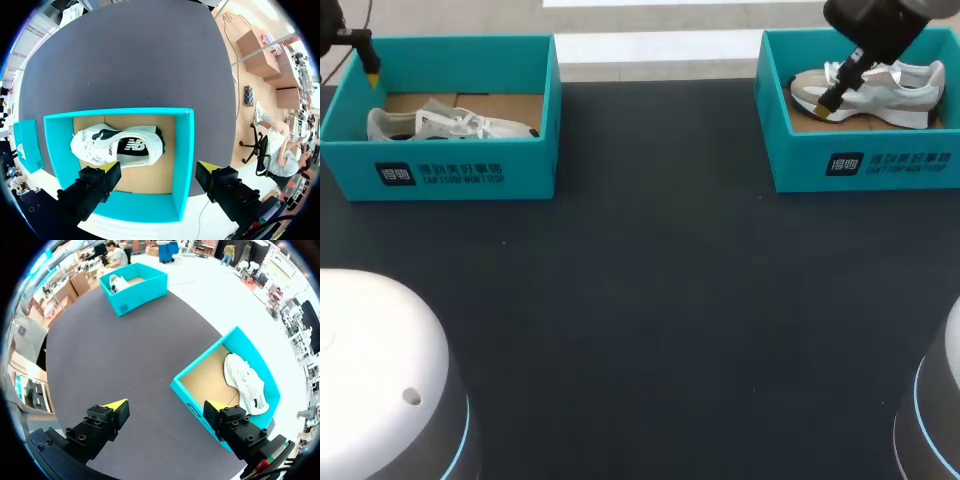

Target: Take the shoe out of the shoebox, open the shoe tongue, remove and reinsert the insole, then place the shoe into the shoebox

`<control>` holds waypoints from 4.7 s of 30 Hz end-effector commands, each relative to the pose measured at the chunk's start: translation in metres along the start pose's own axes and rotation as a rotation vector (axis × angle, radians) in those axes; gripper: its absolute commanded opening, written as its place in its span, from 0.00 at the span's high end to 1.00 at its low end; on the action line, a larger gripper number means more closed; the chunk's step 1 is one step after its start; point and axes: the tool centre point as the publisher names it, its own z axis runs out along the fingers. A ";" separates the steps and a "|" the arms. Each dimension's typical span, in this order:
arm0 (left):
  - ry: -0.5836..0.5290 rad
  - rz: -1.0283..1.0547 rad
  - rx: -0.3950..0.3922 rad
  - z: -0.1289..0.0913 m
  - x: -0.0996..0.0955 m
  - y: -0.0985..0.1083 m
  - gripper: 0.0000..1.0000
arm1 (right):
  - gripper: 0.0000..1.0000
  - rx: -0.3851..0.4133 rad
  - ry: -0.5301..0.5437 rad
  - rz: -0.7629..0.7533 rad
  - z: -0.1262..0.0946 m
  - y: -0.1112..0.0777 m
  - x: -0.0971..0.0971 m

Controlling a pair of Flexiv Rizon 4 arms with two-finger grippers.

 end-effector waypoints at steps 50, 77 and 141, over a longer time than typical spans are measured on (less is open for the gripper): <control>0.001 0.000 -0.003 -0.001 0.000 -0.002 0.00 | 0.00 0.051 -0.680 1.135 0.048 -0.018 -0.171; 0.001 0.000 -0.003 -0.001 0.000 -0.002 0.00 | 0.00 0.236 -0.493 1.235 0.056 -0.037 -0.304; 0.001 0.000 -0.003 -0.001 0.000 -0.002 0.00 | 0.59 0.240 -0.353 1.260 0.118 -0.087 -0.349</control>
